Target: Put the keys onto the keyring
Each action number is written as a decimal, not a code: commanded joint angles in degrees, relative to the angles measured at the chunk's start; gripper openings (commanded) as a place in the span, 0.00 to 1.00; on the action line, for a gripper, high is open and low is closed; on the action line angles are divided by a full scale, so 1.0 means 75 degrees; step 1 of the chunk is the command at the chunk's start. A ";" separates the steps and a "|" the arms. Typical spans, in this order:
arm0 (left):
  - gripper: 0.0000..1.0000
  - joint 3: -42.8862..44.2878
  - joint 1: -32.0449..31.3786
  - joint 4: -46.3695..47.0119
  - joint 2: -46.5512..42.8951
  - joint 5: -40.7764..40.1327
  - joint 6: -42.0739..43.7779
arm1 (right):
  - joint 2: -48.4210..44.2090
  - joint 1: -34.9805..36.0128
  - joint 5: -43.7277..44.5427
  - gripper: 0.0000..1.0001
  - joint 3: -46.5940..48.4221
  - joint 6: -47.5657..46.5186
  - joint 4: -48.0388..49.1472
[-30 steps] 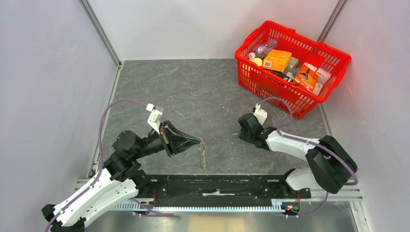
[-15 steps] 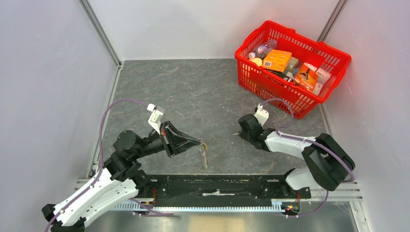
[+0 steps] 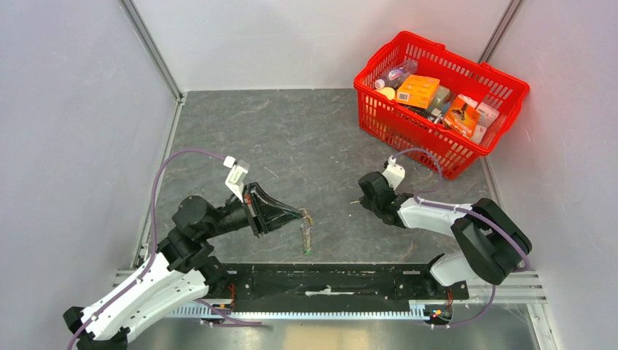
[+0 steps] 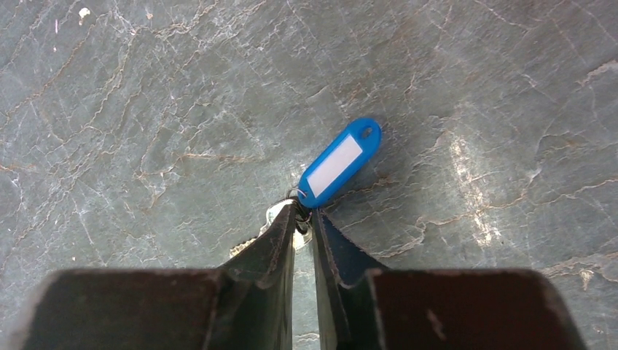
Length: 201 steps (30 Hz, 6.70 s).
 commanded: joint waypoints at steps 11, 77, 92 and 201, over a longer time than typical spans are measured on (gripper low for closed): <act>0.02 0.0094 -0.0005 0.0255 -0.0101 0.0153 0.0184 | -0.0742 -0.0031 0.0305 0.00 0.0061 -0.0362 -0.0535; 0.02 0.1056 -0.0005 0.0167 0.1112 0.0499 0.1667 | -0.2297 0.0579 -1.0503 0.00 0.6405 -0.4916 -0.5337; 0.02 0.1037 -0.0005 0.0233 0.0928 0.1068 0.2251 | -0.1742 0.1033 -1.0661 0.00 0.7122 -0.4232 -0.4672; 0.02 -0.1395 -0.0005 0.6124 0.0731 -0.0963 -0.1319 | -0.2232 0.1691 -0.8781 0.40 0.6942 -0.4687 -0.3699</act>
